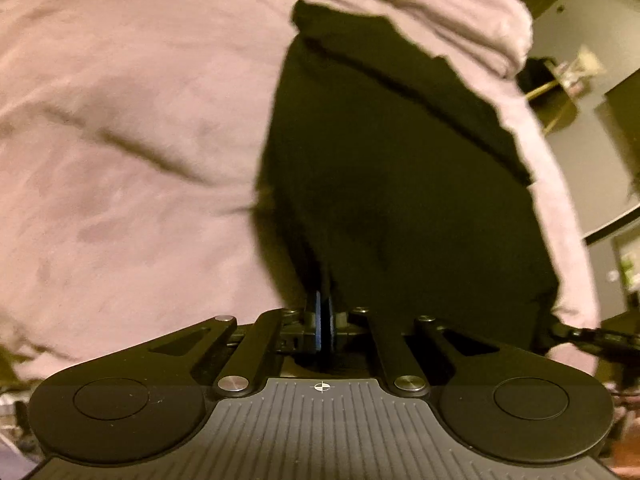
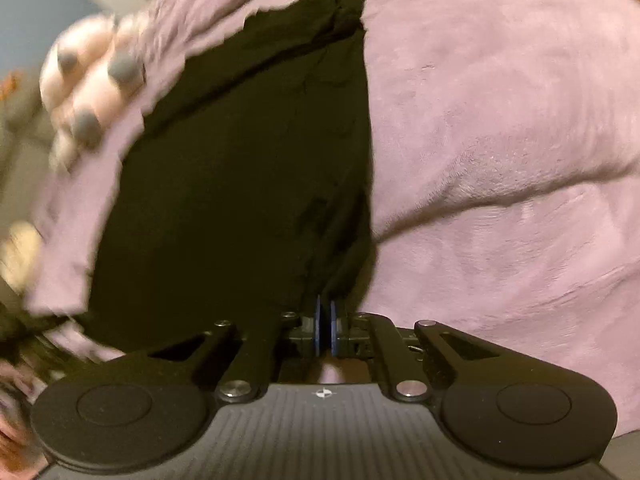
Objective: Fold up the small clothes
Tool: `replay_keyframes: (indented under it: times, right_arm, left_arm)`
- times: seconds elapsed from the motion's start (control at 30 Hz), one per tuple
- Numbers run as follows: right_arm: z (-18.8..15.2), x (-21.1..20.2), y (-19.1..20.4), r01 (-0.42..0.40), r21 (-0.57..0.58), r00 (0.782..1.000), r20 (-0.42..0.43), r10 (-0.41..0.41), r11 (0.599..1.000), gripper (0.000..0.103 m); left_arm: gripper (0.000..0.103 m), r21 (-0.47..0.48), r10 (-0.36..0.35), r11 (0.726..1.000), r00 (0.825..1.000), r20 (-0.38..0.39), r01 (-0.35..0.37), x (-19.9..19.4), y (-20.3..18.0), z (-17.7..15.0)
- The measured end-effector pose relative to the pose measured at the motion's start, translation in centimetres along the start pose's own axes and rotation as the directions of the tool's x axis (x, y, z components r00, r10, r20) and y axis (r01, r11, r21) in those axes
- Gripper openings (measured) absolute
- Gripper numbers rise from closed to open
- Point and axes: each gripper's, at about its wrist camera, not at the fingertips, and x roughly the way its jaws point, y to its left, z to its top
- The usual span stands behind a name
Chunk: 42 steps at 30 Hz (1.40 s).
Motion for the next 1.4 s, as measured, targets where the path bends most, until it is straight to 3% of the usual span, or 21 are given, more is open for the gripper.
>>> replay_keyframes:
  times: [0.13,0.23,0.33,0.4,0.5,0.57,0.7,0.77,0.87,1.03,1.13,1.2,1.23,1.27,1.37,1.4]
  right_arm:
    - [2.4,-0.8,-0.8,-0.139,0.118,0.989,0.067,0.131,0.983,0.004]
    - [4.6,-0.9,-0.8,-0.185,0.163,0.979,0.116,0.167,0.969,0.004]
    - [6.9,-1.1,-0.4,-0.189,0.152,0.972,0.172,0.163,0.97,0.003]
    - [8.6,-1.0,-0.4,-0.183,0.15,0.965,0.215,0.148,0.972,0.0]
    - [10.5,-0.7,-0.4,-0.133,0.149,0.956,0.282,0.087,0.98,0.0]
    - [11.6,-0.6,-0.2,-0.05,0.115,0.952,0.305,0.012,0.992,0.002]
    - [11.2,-0.1,1.7,-0.048,-0.086,0.97,0.232,0.067,0.995,0.006]
    - [10.5,0.6,3.0,-0.045,-0.204,0.983,0.165,0.08,0.978,0.026]
    - [8.8,1.9,4.3,-0.053,-0.32,0.994,0.074,0.081,0.946,0.048]
    - [7.2,4.2,6.7,-0.024,-0.47,1.0,-0.011,0.021,0.882,0.054]
    - [6.5,5.5,7.9,-0.002,-0.546,0.999,-0.046,-0.027,0.838,0.053]
    - [5.8,6.4,8.7,0.041,-0.615,0.995,-0.044,-0.086,0.787,0.041]
    - [5.3,6.6,9.2,0.059,-0.652,0.994,-0.028,-0.102,0.756,0.01]
    - [5.1,6.6,9.5,0.058,-0.666,0.995,-0.024,-0.1,0.744,0.003]
    - [5.5,5.3,9.6,0.05,-0.642,0.999,0.043,-0.03,0.765,0.003]
    - [6.3,4.7,9.5,0.068,-0.608,0.995,0.098,-0.01,0.791,0.003]
  left_arm:
    - [0.005,-0.028,-0.081,0.996,0.993,0.081,0.084,-1.1,-1.2,2.7]
    - [0.004,-0.035,-0.119,0.991,0.982,0.144,0.125,-1.6,-2.3,5.3]
    - [0.005,-0.028,-0.134,0.989,0.97,0.204,0.143,-1.8,-3.3,8.2]
    - [0.005,-0.016,-0.095,0.995,0.967,0.238,0.101,-1.4,-4.0,9.8]
    - [0.005,-0.037,-0.052,0.997,0.968,0.245,0.063,0.1,-4.2,11.7]
    - [0.005,-0.052,-0.008,0.998,0.968,0.25,0.021,1.0,-4.0,12.3]
    - [0.005,-0.072,0.011,0.997,0.975,0.221,0.005,2.8,-2.8,12.7]
    - [0.005,-0.073,0.02,0.997,0.979,0.204,-0.005,3.4,-2.3,12.3]
    - [0.005,-0.088,0.024,0.996,0.984,0.179,-0.008,3.8,-1.6,11.7]
    - [0.005,-0.082,0.022,0.997,0.985,0.17,-0.008,3.3,-1.2,10.8]
    - [0.005,-0.079,0.018,0.997,0.986,0.168,-0.005,3.0,-1.1,10.5]
    - [0.005,-0.074,0.017,0.997,0.986,0.164,-0.004,3.0,-1.2,10.5]
    - [0.005,-0.071,0.018,0.997,0.987,0.158,-0.006,3.1,-1.2,10.5]
    - [0.005,-0.072,0.012,0.997,0.988,0.156,-0.001,3.0,-1.3,10.5]
    - [0.005,-0.092,-0.021,0.995,0.984,0.175,0.038,2.7,-1.4,11.0]
    - [0.005,-0.101,-0.031,0.994,0.982,0.185,0.051,2.6,-1.4,11.5]
